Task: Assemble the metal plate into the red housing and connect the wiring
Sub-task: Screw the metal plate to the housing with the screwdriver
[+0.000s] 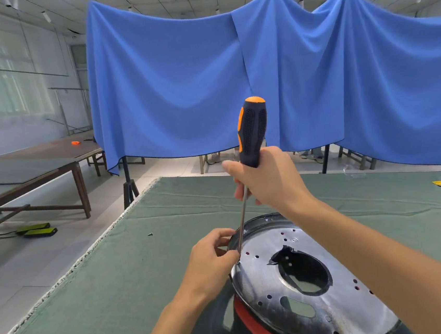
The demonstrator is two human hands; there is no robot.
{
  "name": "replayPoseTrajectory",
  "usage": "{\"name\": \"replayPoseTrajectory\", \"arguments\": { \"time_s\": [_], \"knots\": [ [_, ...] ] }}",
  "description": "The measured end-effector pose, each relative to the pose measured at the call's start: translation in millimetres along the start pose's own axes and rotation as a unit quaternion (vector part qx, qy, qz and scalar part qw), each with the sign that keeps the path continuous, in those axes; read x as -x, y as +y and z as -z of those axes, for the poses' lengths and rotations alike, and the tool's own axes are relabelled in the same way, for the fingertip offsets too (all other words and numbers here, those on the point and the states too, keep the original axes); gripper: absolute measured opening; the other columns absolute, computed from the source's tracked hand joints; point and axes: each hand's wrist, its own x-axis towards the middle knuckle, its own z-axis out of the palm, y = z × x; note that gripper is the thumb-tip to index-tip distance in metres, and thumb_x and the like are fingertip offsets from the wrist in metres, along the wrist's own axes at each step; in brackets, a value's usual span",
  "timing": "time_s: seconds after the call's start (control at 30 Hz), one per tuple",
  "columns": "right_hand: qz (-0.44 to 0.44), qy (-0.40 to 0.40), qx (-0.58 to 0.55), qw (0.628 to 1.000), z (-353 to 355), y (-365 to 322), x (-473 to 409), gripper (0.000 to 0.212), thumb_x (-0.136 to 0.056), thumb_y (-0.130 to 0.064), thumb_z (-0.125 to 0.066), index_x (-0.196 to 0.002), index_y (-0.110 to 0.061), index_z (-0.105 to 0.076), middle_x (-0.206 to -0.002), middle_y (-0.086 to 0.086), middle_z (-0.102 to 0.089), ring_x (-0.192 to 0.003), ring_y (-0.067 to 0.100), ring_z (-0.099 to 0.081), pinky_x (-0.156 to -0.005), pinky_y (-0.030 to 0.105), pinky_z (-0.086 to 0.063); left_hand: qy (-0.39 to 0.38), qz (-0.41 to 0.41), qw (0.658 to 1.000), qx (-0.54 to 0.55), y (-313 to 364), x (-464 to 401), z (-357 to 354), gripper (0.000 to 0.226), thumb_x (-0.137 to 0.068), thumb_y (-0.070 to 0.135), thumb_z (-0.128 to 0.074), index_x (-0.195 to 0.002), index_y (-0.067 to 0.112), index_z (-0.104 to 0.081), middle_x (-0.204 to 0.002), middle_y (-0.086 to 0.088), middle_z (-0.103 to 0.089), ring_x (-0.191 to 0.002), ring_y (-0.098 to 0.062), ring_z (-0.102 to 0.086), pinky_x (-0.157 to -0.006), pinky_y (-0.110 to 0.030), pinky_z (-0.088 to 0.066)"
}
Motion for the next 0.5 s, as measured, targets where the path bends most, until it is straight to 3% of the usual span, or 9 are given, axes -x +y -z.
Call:
{"name": "replayPoseTrajectory", "arguments": {
  "time_s": [0.1,0.3,0.4,0.5],
  "knots": [
    [-0.001,0.021,-0.042,0.999,0.3,0.4,0.6,0.030,-0.080,-0.022,-0.057,-0.056,-0.003,-0.059,-0.046,0.000,-0.064,-0.051,0.028,-0.064,-0.055,0.042,-0.058,-0.003,0.014,1.000,0.014,-2.3,-0.6,1.3,0.041,-0.078,-0.009,-0.054,-0.108,0.015,-0.067,-0.098,-0.002,-0.072,-0.082,-0.009,-0.069,-0.072,-0.024,-0.057],
    [-0.002,0.033,-0.096,0.995,3.0,1.3,-0.3,0.028,-0.079,-0.017,-0.056,-0.062,0.005,-0.058,-0.045,0.006,-0.063,-0.050,0.033,-0.064,-0.049,0.041,-0.058,0.004,0.017,1.000,0.024,-1.7,0.8,-0.2,0.044,-0.073,-0.002,-0.054,-0.113,0.008,-0.067,-0.100,-0.003,-0.073,-0.094,-0.014,-0.069,-0.087,-0.034,-0.055],
    [-0.004,0.028,-0.091,0.995,0.4,3.5,0.3,0.028,-0.080,-0.016,-0.056,-0.059,0.003,-0.058,-0.045,0.006,-0.062,-0.047,0.030,-0.062,-0.047,0.038,-0.058,0.003,0.017,1.000,0.022,2.2,2.8,0.8,0.053,-0.063,0.012,-0.050,-0.113,0.012,-0.068,-0.105,0.000,-0.072,-0.103,-0.013,-0.066,-0.094,-0.036,-0.052],
    [-0.006,0.023,-0.090,0.996,-1.3,4.8,1.1,0.028,-0.080,-0.015,-0.055,-0.058,0.003,-0.057,-0.044,0.005,-0.062,-0.042,0.022,-0.058,-0.045,0.034,-0.056,0.007,0.011,1.000,0.021,4.2,3.9,0.9,0.048,-0.062,0.012,-0.051,-0.106,0.020,-0.069,-0.099,0.003,-0.074,-0.097,-0.008,-0.068,-0.090,-0.033,-0.054]
  ]
}}
